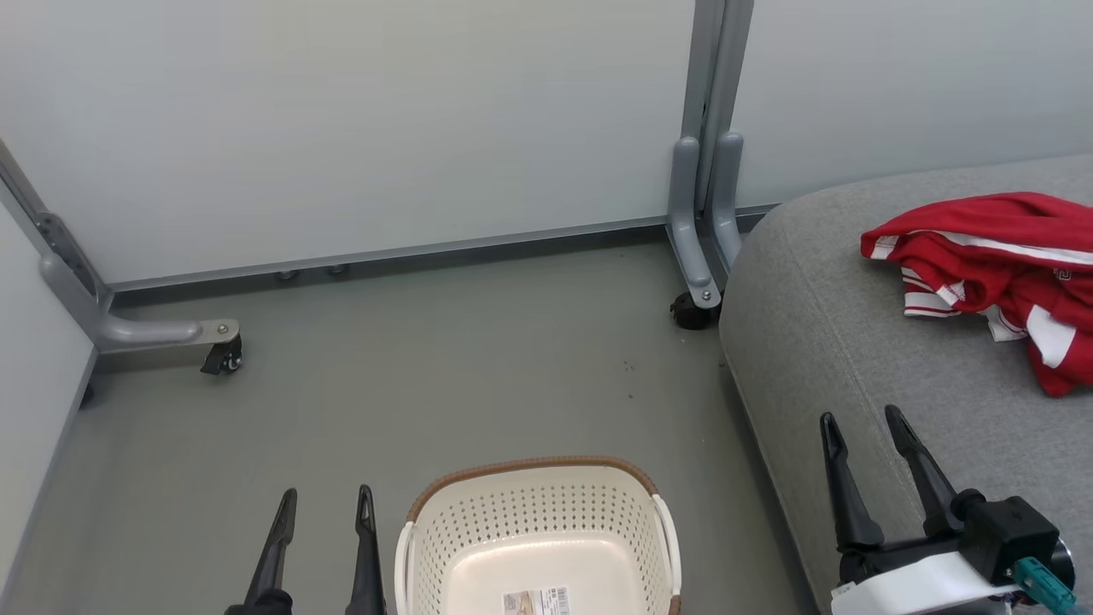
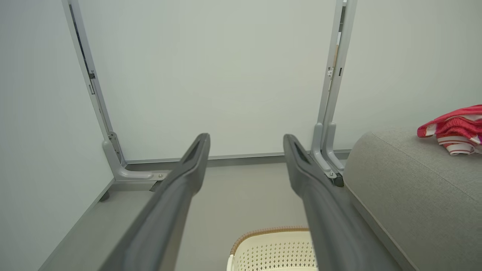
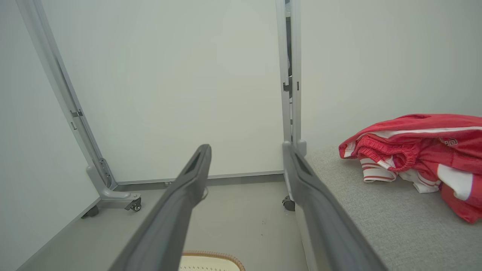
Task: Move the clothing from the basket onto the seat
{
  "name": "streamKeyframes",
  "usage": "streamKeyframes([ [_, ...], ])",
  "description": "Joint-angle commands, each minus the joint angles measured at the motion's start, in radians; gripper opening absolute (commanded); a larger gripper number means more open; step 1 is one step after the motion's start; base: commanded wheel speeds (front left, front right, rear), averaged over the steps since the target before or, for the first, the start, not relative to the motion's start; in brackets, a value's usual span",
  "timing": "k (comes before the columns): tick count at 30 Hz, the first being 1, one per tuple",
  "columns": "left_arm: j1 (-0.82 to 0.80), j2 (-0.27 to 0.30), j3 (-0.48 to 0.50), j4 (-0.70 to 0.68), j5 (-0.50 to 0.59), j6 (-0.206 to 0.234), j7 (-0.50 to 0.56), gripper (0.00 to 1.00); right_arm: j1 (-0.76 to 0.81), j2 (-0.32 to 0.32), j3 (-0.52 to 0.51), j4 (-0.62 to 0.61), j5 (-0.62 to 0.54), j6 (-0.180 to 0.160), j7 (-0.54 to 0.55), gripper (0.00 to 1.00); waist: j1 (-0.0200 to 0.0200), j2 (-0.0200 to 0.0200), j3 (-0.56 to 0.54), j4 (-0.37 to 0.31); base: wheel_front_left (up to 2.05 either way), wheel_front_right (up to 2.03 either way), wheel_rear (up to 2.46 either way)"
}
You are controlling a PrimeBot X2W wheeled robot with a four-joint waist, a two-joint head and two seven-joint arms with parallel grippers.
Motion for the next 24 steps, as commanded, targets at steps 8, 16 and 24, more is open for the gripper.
streamKeyframes([
  [8, 0.034, 0.001, 0.002, 0.001, -0.032, -0.01, 0.0, 1.0, 0.016, -0.018, 0.021, 0.024, -0.01, -0.001, 0.0, 1.0, 0.0001, -0.0001, -0.014, -0.03, 0.0, 0.0, 0.0],
  [16, 0.011, 0.001, -0.004, 0.009, -0.029, -0.009, 0.0, 1.0, -0.001, -0.022, 0.055, 0.03, -0.013, -0.001, 0.0, 1.0, 0.0001, -0.0001, -0.002, -0.034, 0.0, 0.0, 0.0],
  [24, 0.018, 0.002, 0.0, 0.022, -0.11, -0.009, 0.008, 0.0, 0.011, -0.02, 0.057, 0.052, 0.057, 0.0, 0.009, 0.0, 0.0001, -0.0001, 0.004, -0.032, 0.0, 0.0, 0.0],
])
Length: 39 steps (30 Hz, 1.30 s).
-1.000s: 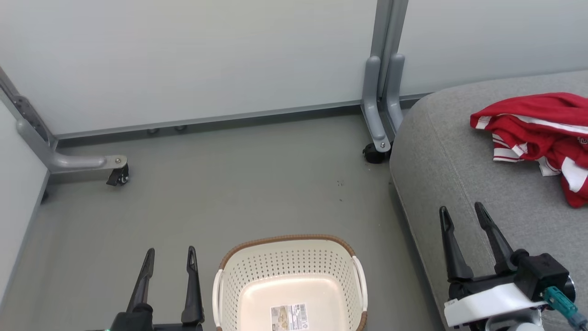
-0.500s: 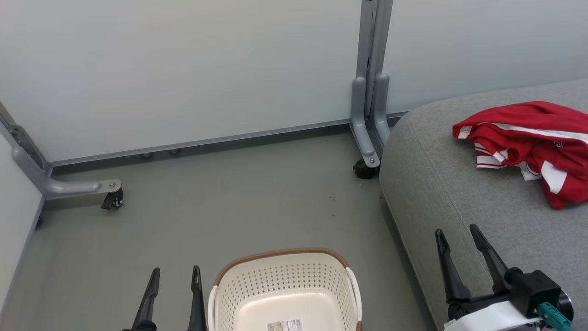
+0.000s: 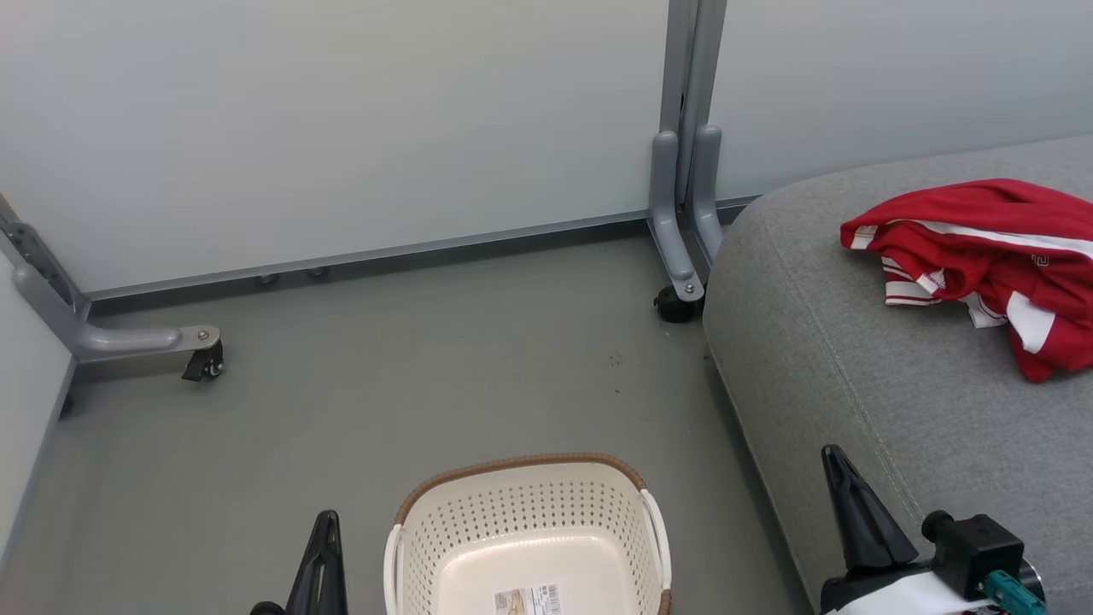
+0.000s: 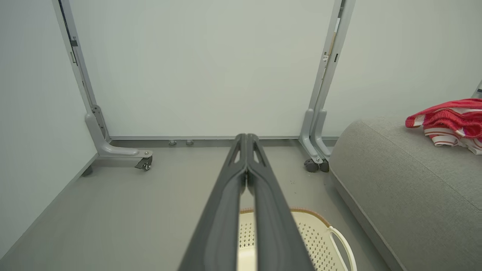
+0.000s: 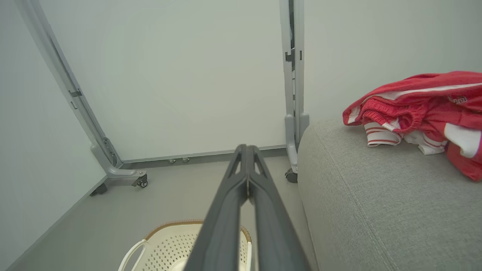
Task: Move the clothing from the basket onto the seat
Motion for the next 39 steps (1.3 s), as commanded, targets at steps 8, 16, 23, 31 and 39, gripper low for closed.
streamKeyframes([
  [8, -0.049, 0.015, 0.022, 0.012, -0.196, -0.023, 0.034, 0.0, -0.042, -0.006, -0.017, 0.01, 0.194, 0.0, 0.037, 0.0, 0.0001, 0.0, 0.006, 0.006, 0.0, 0.0, 0.0],
  [16, -0.089, 0.023, 0.038, 0.046, -0.344, -0.045, 0.063, 0.0, -0.069, -0.008, -0.029, 0.03, 0.338, 0.0, 0.066, 0.0, 0.0001, 0.0, 0.011, 0.012, 0.0, 0.0, 0.0],
  [23, -0.12, 0.029, 0.053, 0.07, -0.463, -0.062, 0.086, 0.0, -0.09, -0.009, -0.041, 0.045, 0.455, 0.0, 0.09, 0.0, 0.0001, 0.0, 0.016, 0.017, 0.0, 0.0, 0.0],
  [31, -0.151, 0.034, 0.069, 0.093, -0.585, -0.078, 0.111, 0.0, -0.111, -0.008, -0.054, 0.061, 0.574, 0.0, 0.117, 0.0, 0.0001, 0.0, 0.022, 0.022, 0.0, 0.0, 0.0],
  [39, -0.177, 0.038, 0.087, 0.109, -0.695, -0.093, 0.136, 0.0, -0.13, -0.007, -0.068, 0.075, 0.682, 0.0, 0.142, 0.0, 0.0001, 0.0, 0.027, 0.028, 0.0, 0.0, 0.0],
])
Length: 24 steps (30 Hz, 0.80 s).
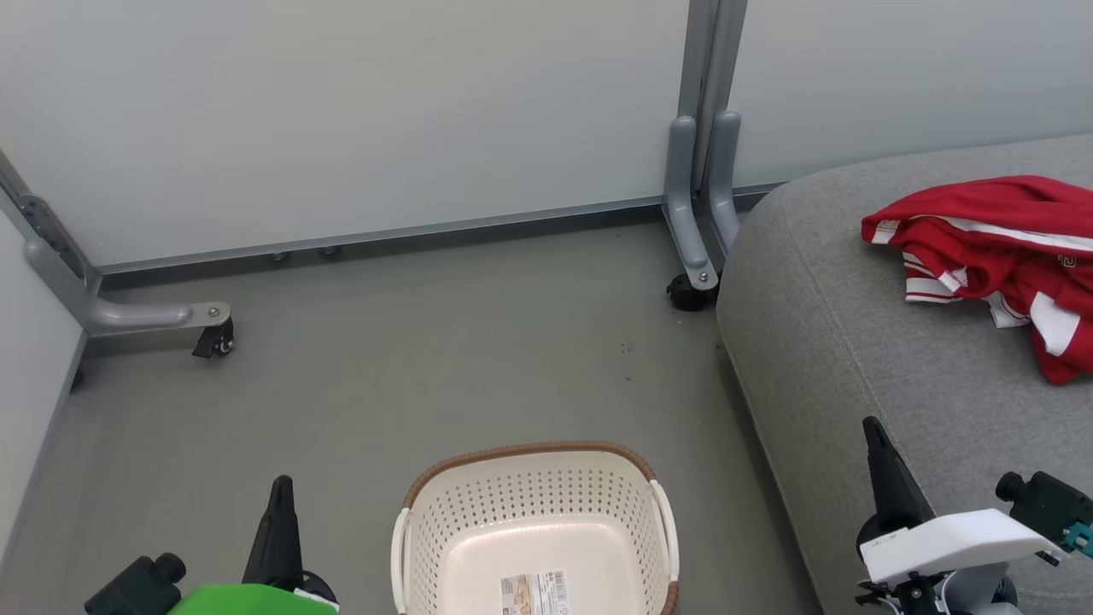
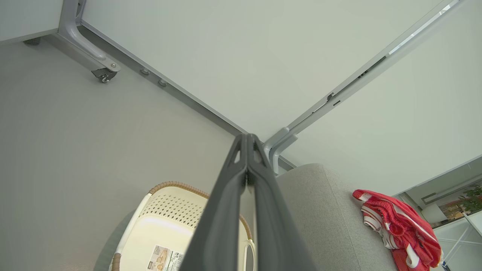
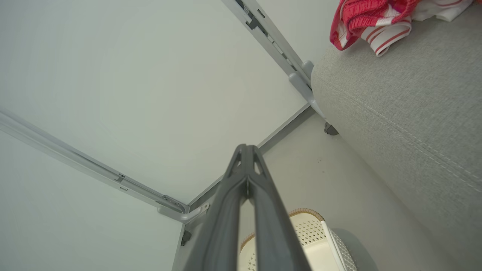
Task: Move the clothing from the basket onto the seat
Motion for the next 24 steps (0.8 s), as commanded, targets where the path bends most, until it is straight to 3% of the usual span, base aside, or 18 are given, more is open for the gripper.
streamKeyframes([
  [1, -0.034, 0.01, 0.011, -0.004, -0.035, -0.007, 0.007, 0.0, -0.032, -0.002, -0.007, -0.006, 0.035, 0.0, 0.008, 0.0, 0.0, 0.0, 0.001, 0.001, 0.0, 0.0, 0.0],
  [24, -0.099, 0.014, 0.057, 0.039, -0.299, -0.044, 0.073, 0.0, -0.077, 0.005, -0.045, 0.031, 0.295, 0.0, 0.074, 0.0, 0.0, 0.0, 0.017, 0.017, 0.0, 0.0, 0.0],
])
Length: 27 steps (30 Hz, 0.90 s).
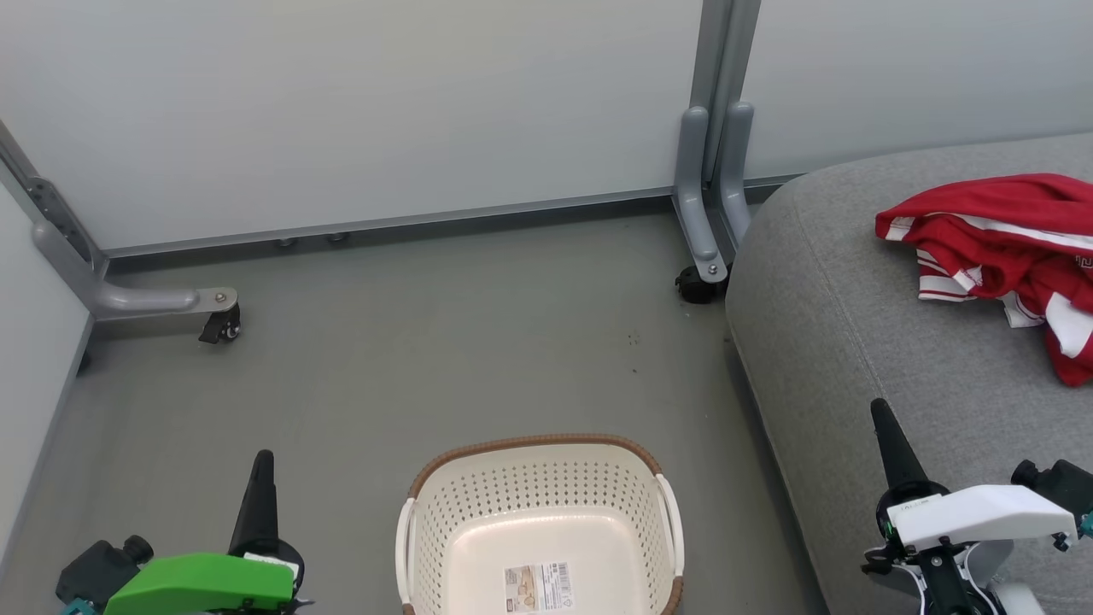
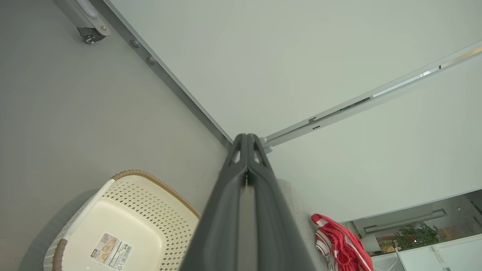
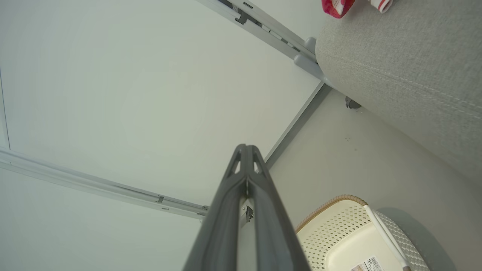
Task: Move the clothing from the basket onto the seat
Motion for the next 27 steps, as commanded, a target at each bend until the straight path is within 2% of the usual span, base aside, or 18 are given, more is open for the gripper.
streamKeyframes([
  [1, -0.03, 0.01, 0.007, -0.005, -0.03, -0.009, 0.007, 0.0, -0.023, 0.001, -0.007, -0.002, 0.028, 0.0, 0.008, 0.0, 0.0, 0.0, 0.001, 0.001, 0.0, 0.0, 0.0],
  [27, -0.089, 0.007, 0.058, 0.039, -0.264, -0.041, 0.071, 0.0, -0.066, 0.011, -0.048, 0.032, 0.259, 0.0, 0.073, 0.0, 0.0, 0.0, 0.019, 0.019, 0.0, 0.0, 0.0],
])
